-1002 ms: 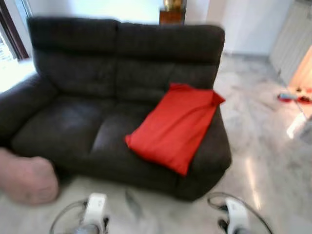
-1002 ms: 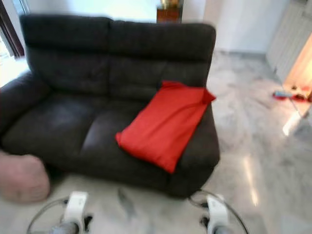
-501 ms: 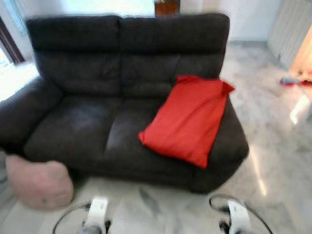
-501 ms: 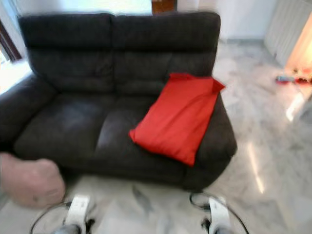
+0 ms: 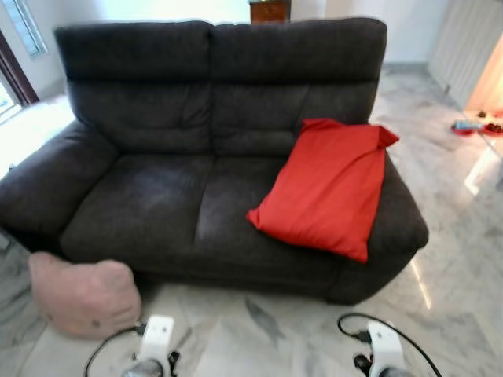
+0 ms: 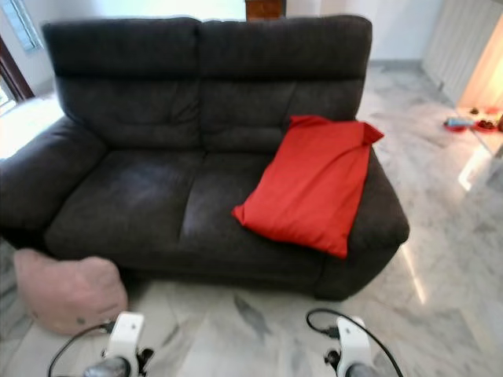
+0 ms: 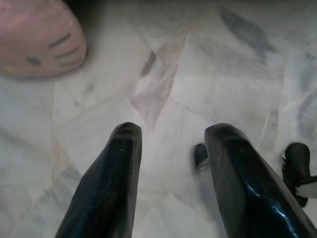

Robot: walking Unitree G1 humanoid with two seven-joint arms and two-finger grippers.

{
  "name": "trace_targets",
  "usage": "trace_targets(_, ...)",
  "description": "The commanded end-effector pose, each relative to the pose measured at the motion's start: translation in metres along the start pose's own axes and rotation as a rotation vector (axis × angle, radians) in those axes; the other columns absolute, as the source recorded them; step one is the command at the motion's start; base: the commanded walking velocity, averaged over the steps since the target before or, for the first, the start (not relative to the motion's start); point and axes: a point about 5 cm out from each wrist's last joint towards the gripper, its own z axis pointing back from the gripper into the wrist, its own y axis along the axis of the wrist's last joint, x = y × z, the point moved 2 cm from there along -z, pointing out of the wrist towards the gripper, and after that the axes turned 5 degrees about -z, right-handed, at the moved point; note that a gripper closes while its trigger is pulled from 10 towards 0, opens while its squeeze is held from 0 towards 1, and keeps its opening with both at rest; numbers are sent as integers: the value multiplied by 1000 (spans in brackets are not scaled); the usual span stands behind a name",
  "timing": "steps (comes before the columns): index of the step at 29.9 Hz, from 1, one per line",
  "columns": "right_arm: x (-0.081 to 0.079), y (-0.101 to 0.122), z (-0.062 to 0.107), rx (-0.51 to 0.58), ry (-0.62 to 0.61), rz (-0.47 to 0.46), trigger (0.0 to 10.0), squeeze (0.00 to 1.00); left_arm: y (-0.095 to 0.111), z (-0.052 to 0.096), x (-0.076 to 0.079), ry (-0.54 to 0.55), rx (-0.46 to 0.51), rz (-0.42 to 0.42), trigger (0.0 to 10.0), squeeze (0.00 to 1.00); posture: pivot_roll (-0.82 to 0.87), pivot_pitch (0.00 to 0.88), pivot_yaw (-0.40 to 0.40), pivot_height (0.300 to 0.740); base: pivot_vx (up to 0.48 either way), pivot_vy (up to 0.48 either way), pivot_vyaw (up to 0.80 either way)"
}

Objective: Move the pillow to the sofa from floor

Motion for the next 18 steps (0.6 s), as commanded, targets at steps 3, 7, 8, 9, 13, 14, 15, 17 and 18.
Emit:
trace_targets(3,-7,8,-2,21,17,-7,10000,0,-4,1,-9,19,-17,-19,10000,0,-51,16,-4,740,0,387,0)
trace_targets(7,-7,9,-2,21,17,-2,10000,0,-4,1,-8,18,-18,-20,10000,0,-53,3,-3,740,0,385,0)
trace_targets(8,-7,8,-2,21,16,-1,10000,0,-4,1,-8,17,-18,-20,10000,0,-53,3,-3,740,0,386,0)
trace_targets(9,-7,8,-2,21,15,0,10000,0,-4,1,-8,17,-18,-20,10000,0,-54,0,-3,740,0,390,0)
trace_targets(13,-7,8,-2,20,13,1,10000,0,-4,1,-8,16,-18,-19,10000,0,-54,0,-3,740,0,390,0)
trace_targets(14,-7,8,-2,21,13,1,10000,0,-4,1,-8,16,-18,-19,10000,0,-54,0,-3,740,0,386,0)
trace_targets(15,-7,8,-2,21,12,1,10000,0,-4,1,-8,16,-18,-20,10000,0,-54,0,-3,740,0,390,0)
trace_targets(17,-7,8,-2,21,12,3,10000,0,-4,1,-8,14,-18,-21,10000,0,-55,0,-3,740,0,388,0)
trace_targets(18,-7,8,-2,21,11,4,10000,0,-4,1,-7,14,-19,-21,10000,0,-55,0,-3,740,0,386,0)
